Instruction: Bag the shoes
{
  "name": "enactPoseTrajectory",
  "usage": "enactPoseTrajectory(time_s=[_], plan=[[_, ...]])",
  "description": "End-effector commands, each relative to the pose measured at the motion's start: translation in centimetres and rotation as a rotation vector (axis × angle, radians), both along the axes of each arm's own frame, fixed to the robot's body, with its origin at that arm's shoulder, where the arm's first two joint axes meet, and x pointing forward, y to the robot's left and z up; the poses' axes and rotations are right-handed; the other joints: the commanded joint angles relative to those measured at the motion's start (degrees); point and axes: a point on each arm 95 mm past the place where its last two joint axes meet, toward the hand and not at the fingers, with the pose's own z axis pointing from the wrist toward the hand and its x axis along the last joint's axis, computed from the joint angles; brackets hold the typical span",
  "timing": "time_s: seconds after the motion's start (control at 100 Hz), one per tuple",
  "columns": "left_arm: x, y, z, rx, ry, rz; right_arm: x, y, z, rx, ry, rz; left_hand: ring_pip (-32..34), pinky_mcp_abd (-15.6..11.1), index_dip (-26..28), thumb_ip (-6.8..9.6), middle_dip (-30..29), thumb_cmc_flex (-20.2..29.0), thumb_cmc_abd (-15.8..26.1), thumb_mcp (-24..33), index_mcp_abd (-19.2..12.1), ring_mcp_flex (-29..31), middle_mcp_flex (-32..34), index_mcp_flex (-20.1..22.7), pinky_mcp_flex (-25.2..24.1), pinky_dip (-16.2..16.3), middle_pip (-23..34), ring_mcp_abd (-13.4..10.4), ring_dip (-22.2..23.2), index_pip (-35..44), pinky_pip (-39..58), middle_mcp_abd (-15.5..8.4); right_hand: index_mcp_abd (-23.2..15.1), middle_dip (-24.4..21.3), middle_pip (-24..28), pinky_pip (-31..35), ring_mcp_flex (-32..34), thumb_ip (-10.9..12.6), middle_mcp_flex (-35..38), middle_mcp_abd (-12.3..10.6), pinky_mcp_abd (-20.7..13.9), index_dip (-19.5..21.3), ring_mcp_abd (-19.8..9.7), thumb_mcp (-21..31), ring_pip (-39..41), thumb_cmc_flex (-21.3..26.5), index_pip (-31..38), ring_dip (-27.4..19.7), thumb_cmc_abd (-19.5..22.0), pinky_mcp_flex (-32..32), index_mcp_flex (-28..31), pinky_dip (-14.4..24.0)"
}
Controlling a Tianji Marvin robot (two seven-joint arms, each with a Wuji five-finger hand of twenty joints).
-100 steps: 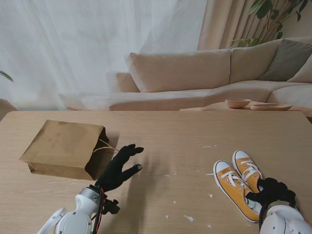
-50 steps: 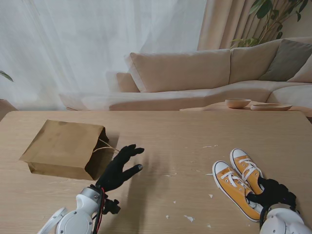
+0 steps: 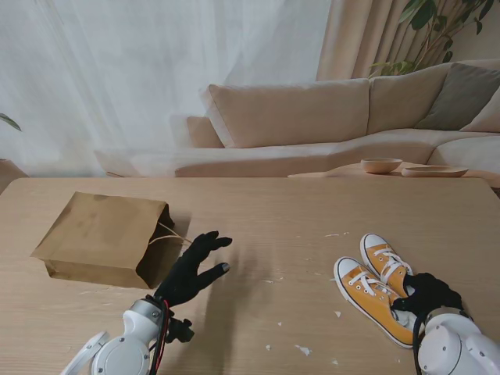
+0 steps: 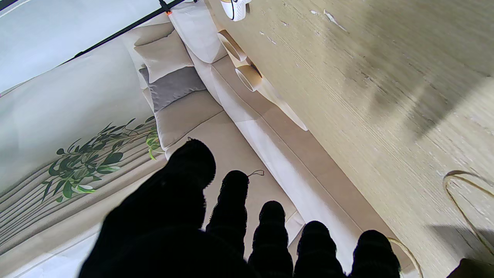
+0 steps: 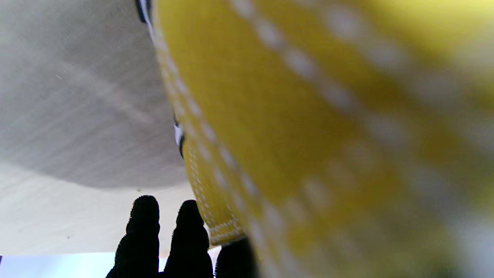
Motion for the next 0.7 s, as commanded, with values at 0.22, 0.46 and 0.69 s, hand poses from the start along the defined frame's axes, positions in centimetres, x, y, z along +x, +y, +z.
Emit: enactPoseTrajectory(time_s=[0.22,0.46,0.69], plan=[[0.0,-0.2,0.0,-0.006,0.009,0.0,1.4,0.7,-1.9,0.102,0.013,-0.011,-0.15,-0.76,0.81,0.25,1.05,1.32,0.02,-0.46,-0.13,-0.88,0.22,0.86,-0.07,0.68,1.13,-0.84,0.85,0.72,-0.78,0.29,-8.22,2.9,6.68,-0.75,0.93,-2.59,7.85,-1.91,1.05,-8.22,-0.26,2.08,12.37,11.55,28.71,3.1,7.23,2.69,16.72,-0.12],[0.1,-0.2,0.0,-0.004,0.01,0.003,1.6,1.4,-2.4,0.246,-0.089,-0.056,-0.15,-0.8,0.91,0.23,1.08,1.35,0.12,-0.57,-0.07,-0.88,0.23,0.86,-0.06,0.66,1.13,-0.83,0.83,0.7,-0.78,0.24,-8.47,3.84,8.63,-0.32,0.92,-1.89,7.56,-2.31,0.51,7.54,-0.95,0.07,13.23,15.35,26.52,3.37,11.63,2.42,14.72,-0.2],[0.2,0.0,0.0,-0.005,0.005,0.004,1.4,2.0,-2.1,0.332,-0.189,-0.077,-0.16,-0.8,0.97,0.22,1.08,1.42,0.17,-0.69,-0.1,-0.89,0.22,0.92,-0.07,0.62,1.12,-0.8,0.81,0.7,-0.8,0.35,-8.74,4.2,9.76,-0.14,0.98,-1.68,7.71,-2.9,0.27,15.6,-1.23,2.54,13.04,16.2,25.25,3.29,12.43,2.19,15.75,0.21]])
